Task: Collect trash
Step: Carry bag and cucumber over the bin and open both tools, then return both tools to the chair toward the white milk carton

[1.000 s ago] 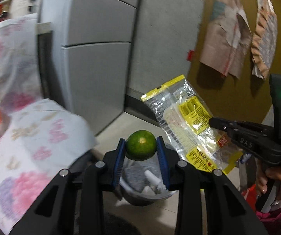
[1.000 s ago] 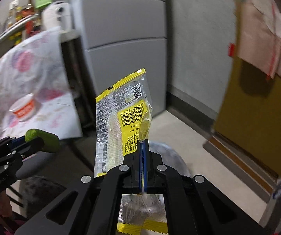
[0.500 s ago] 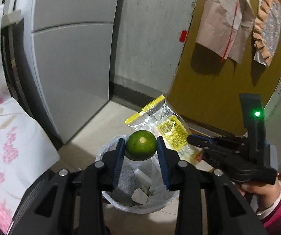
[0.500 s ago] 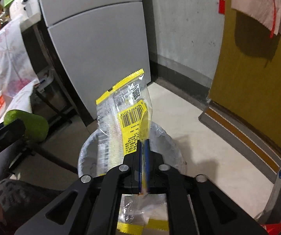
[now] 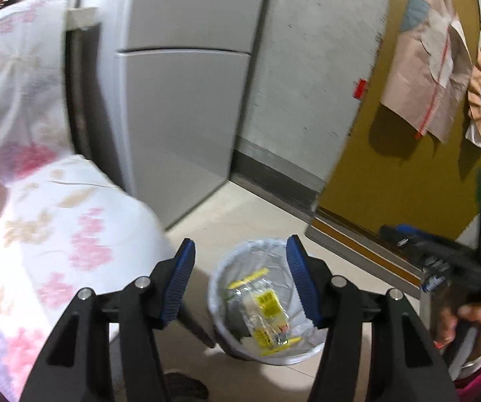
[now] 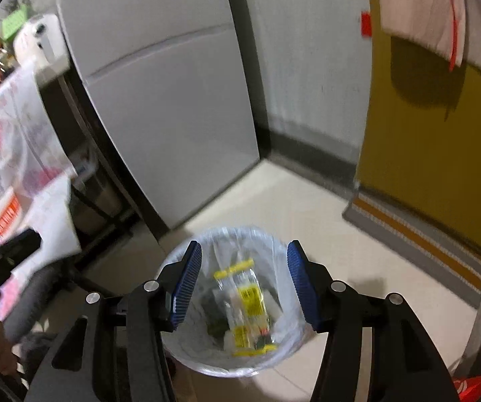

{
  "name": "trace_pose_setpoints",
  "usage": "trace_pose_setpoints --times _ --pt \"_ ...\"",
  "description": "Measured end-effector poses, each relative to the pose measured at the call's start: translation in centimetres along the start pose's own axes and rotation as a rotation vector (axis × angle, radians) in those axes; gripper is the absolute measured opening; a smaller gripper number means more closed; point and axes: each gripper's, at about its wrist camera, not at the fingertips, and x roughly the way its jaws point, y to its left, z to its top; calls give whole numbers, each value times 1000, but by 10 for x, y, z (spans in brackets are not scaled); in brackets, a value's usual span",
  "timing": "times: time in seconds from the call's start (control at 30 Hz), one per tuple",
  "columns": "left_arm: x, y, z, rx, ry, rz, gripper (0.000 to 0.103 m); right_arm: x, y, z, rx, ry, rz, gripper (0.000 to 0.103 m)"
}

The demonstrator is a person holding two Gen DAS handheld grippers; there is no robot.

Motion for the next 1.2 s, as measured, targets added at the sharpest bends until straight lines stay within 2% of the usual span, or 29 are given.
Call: trace_pose_setpoints --times 0.13,0.23,0.3,0.43,0.6,0.7,0.87,1.13,1.2 --pt "-36 20 -4 -17 -49 59 56 -39 34 14 -76 -95 41 55" --pt "-58 28 -9 -13 -76 105 56 -55 65 15 -142 -119 88 54" --pt "-77 39 -16 -19 -92 148 56 -61 84 14 -170 -122 106 54" --pt "-119 70 -35 -72 -105 236 56 -68 124 8 -204 -100 229 51" --pt "-163 115 -59 -181 -92 333 56 -71 202 -5 -353 -69 377 51" --pt "-190 144 -77 -246 -80 409 62 -72 245 -15 -419 -55 446 52" --pt "-240 190 -115 -367 -89 543 63 -72 310 -39 -539 -26 528 62" --pt "-320 252 -159 -525 -126 819 81 -65 403 -74 -658 27 652 73" --pt "-332 263 -165 -544 -133 860 85 -64 429 -83 -685 36 672 83"
